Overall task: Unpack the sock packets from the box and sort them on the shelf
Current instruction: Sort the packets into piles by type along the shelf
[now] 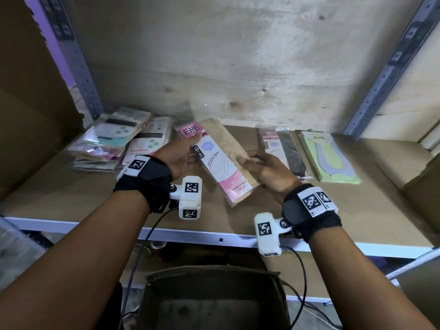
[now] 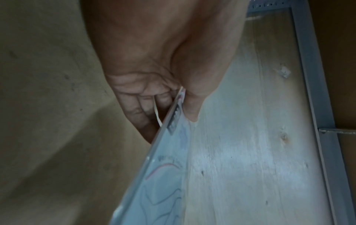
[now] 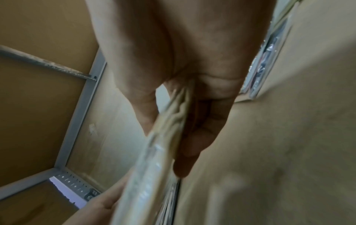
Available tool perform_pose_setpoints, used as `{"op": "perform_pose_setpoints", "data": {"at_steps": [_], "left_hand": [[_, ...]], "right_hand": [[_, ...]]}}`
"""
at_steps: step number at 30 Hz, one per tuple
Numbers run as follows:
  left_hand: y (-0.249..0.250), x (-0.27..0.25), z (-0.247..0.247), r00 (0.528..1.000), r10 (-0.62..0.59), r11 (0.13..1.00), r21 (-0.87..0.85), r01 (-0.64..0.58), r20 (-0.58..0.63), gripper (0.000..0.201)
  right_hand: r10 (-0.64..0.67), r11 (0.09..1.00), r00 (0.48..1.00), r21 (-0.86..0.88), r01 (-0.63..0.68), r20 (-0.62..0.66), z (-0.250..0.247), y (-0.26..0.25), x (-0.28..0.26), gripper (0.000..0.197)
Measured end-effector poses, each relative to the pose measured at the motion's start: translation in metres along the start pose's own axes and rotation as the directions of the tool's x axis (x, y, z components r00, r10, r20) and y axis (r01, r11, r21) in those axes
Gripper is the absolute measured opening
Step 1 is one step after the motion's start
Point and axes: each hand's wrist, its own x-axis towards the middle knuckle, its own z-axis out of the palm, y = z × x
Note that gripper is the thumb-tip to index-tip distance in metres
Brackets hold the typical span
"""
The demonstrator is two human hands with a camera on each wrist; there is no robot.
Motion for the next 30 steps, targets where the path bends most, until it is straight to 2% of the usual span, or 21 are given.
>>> {"op": "perform_pose_setpoints", "data": {"at_steps": [2,4,6,9,11,16,21,24,26,27,30], "left_hand": [[-0.004,0.001,0.000,1.000,0.000,1.000,0.030,0.000,-0.005,0.031],[-0.003,0.003,-0.003,0.999,0.026,0.999,0.042,-0.024,-0.031,0.024],[0.001,0.005,-0.010,0.994,0.069,0.997,0.038,-0.066,-0.085,0.012],[0.010,0.010,-0.029,0.973,0.135,0.991,0.003,-0.137,-0.185,0.005],[0.013,0.011,-0.042,0.957,0.180,0.984,0.048,-0.174,-0.229,0.003],[0.013,0.009,-0.053,0.959,0.242,0.944,0.262,-0.198,-0.148,0.020],[0.020,0.001,-0.053,0.919,0.359,0.788,0.581,-0.204,-0.165,0.039],[0.020,0.000,-0.049,0.876,0.457,0.596,0.785,-0.170,-0.157,0.055],[0.021,-0.001,-0.050,0.873,0.463,0.539,0.831,-0.137,-0.156,0.058],[0.022,0.000,-0.051,0.882,0.443,0.564,0.814,-0.137,-0.158,0.058],[0.022,0.002,-0.053,0.921,0.321,0.808,0.571,-0.145,-0.221,0.047]], "right_hand": [[0.009,1.000,0.999,0.020,-0.010,0.031,-0.002,0.001,-0.002,0.036],[0.008,1.000,0.999,0.026,-0.009,0.045,-0.006,0.001,-0.006,0.034],[0.013,0.999,0.998,0.028,-0.015,0.066,-0.009,0.001,-0.008,0.033],[0.023,1.000,0.993,0.009,-0.024,0.116,-0.015,0.003,-0.010,0.034],[0.027,1.000,0.987,-0.008,-0.026,0.158,-0.018,0.005,-0.011,0.037],[0.010,1.000,0.964,-0.030,-0.002,0.265,-0.022,0.009,-0.013,0.040],[-0.042,0.999,0.939,0.017,0.039,0.341,-0.017,0.008,-0.016,0.027],[-0.068,0.997,0.934,0.045,0.056,0.351,-0.015,0.009,-0.015,0.027],[-0.069,0.998,0.931,0.040,0.058,0.360,-0.015,0.009,-0.014,0.026],[-0.068,0.998,0.929,0.038,0.058,0.365,-0.014,0.009,-0.014,0.026],[-0.063,0.998,0.925,0.053,0.047,0.376,-0.014,0.008,-0.015,0.024]]}}
